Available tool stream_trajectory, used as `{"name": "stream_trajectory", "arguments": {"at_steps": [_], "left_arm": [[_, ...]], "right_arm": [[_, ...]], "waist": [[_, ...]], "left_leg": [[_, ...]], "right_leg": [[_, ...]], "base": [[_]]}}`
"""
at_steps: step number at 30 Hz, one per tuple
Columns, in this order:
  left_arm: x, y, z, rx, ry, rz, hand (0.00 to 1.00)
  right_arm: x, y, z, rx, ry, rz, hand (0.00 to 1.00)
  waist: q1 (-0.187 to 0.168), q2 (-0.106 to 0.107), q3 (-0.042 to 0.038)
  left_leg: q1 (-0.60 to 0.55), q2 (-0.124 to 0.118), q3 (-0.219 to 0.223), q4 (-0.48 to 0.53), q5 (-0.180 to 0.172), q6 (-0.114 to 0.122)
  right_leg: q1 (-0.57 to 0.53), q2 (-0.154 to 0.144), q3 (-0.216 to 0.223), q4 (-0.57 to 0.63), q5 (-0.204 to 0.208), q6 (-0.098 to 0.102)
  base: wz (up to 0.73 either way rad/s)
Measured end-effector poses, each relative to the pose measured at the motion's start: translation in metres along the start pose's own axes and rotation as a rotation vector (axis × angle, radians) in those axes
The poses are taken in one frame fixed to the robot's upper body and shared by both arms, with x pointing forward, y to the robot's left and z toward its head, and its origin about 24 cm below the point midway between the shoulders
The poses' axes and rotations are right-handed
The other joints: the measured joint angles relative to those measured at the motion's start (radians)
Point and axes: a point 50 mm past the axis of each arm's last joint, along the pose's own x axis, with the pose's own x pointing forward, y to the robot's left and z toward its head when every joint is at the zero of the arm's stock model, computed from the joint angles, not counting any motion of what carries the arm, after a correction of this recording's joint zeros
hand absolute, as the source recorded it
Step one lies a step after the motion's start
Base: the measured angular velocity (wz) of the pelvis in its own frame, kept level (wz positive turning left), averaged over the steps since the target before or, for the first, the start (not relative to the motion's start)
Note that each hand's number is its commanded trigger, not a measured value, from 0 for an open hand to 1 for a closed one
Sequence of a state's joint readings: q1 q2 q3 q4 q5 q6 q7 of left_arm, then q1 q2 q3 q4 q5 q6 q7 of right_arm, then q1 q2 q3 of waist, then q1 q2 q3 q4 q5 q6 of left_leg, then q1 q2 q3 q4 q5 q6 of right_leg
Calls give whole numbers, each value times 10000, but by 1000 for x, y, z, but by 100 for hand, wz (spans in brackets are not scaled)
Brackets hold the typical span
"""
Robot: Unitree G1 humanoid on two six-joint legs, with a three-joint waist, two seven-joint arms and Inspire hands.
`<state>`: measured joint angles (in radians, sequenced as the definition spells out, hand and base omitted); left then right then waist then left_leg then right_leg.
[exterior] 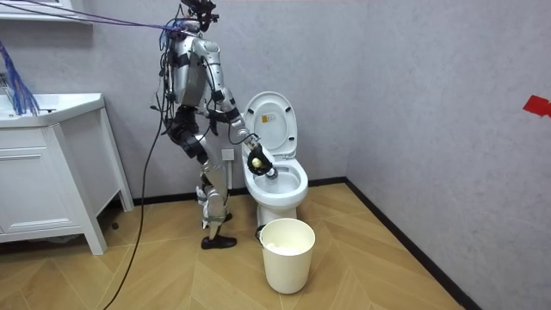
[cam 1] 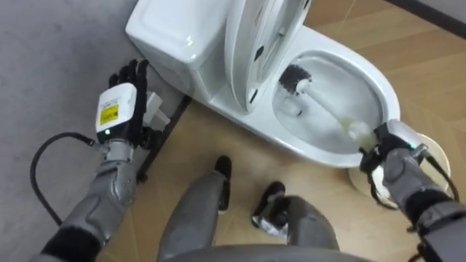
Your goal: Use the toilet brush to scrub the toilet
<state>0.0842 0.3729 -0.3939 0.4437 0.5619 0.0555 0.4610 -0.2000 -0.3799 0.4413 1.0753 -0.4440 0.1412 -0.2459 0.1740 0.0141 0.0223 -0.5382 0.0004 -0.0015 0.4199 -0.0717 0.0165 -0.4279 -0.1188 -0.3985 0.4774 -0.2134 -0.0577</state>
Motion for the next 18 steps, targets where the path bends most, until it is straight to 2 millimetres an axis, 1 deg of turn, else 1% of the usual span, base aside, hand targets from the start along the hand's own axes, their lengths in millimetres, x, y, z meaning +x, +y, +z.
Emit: {"name": "stream_trajectory", "arguments": {"at_steps": [1, 2, 3, 4, 5, 6, 8, 9, 11, 12, 13, 14, 15, 16, 17, 18], "left_arm": [[-8, -7, -7, 58, 310, -428, 0], [-17, -14, -14, 86, 564, -811, 0], [-22, -16, -18, 69, 739, -986, 0], [-33, -22, -28, 55, 1124, -1322, 0], [-43, -27, -36, 42, 1497, -1641, 0], [-48, -30, -40, 48, 1664, -1839, 0], [-70, -42, -56, 69, 2406, -2617, 0], [-76, -44, -60, 47, 2627, -2783, 0], [-95, -50, -79, -120, 3664, -3312, 0], [-100, -52, -84, -129, 3967, -3449, 0], [-113, -57, -93, -234, 4650, -3805, 0], [-120, -61, -97, -456, 5182, -3964, 0], [-123, -63, -99, -625, 5438, -4055, 0], [-130, -68, -103, -935, 5935, -4281, 0], [-134, -71, -105, -1187, 6287, -4458, 0], [-137, -74, -105, -1304, 6445, -4572, 0]], "right_arm": [[-5, 11, -7, -306, 20, 231, 100], [-12, 25, -14, -578, 40, 528, 100], [-15, 31, -17, -723, 34, 674, 100], [-21, 43, -20, -845, 30, 985, 100], [-27, 52, -24, -961, 6, 1228, 100], [-29, 56, -27, -1011, 5, 1341, 100], [-39, 70, -38, -1102, 193, 1828, 100], [-42, 74, -41, -1068, 233, 1932, 100], [-54, 88, -52, -899, 426, 2353, 100], [-56, 90, -53, -849, 487, 2454, 100], [-60, 93, -56, -752, 568, 2624, 100], [-63, 96, -59, -602, 647, 2703, 100], [-64, 97, -60, -495, 705, 2718, 100], [-67, 100, -63, -170, 925, 2763, 100], [-69, 103, -64, 174, 1100, 2791, 100], [-70, 104, -64, 325, 1162, 2808, 100]], "waist": [[-18, 2, -35], [-33, -41, -70], [-37, -73, -100], [-86, -145, -167], [-161, -175, -180], [-163, -185, -187], [-229, -311, -211], [-291, -337, -211], [-328, -419, -259], [-320, -449, -263], [-306, -484, -250], [-321, -538, -226], [-355, -508, -229], [-370, -526, -215], [-367, -489, -204], [-363, -501, -216]], "left_leg": [[386, -70, 7, -216, -11, 7], [816, -106, 63, -500, -2, -1], [1014, -120, 68, -629, -1, -2], [1346, -126, 77, -797, -3, -4], [1671, -110, 107, -909, -6, -4], [1834, -98, 109, -968, -17, -2], [2413, -111, 114, -1227, -158, -70], [2570, -116, 113, -1284, -171, -57], [3186, -107, 93, -1484, -318, -61], [3336, -103, 118, -1525, -364, -71], [3646, -99, 201, -1580, -444, -77], [3893, -98, 240, -1651, -521, -80], [3977, -102, 242, -1659, -566, -81], [4139, -114, 240, -1673, -649, -79], [4274, -125, 242, -1688, -745, -74], [4319, -128, 244, -1715, -782, -75]], "right_leg": [[358, -1, 2, -191, -3, 41], [708, 16, 50, -399, -13, 106], [894, 30, 82, -503, -17, 130], [1186, 62, 117, -686, -28, 161], [1552, 126, 121, -918, -17, 189], [1737, 158, 115, -1065, -4, 207], [2277, 208, 117, -1357, -53, 251], [2435, 220, 115, -1429, -64, 256], [3169, 317, 72, -1849, -58, 248], [3319, 329, 98, -1904, -65, 258], [3598, 333, 156, -1973, -99, 280], [3837, 346, 176, -2099, -121, 310], [3950, 357, 175, -2163, -136, 328], [4162, 369, 172, -2258, -180, 374], [4322, 366, 177, -2286, -240, 413], [4398, 374, 185, -2337, -250, 426]], "base": [[-4], [0], [0], [-4], [-5], [0], [0], [5], [2], [-10], [-15], [-13], [0], [0], [0], [-4]]}}
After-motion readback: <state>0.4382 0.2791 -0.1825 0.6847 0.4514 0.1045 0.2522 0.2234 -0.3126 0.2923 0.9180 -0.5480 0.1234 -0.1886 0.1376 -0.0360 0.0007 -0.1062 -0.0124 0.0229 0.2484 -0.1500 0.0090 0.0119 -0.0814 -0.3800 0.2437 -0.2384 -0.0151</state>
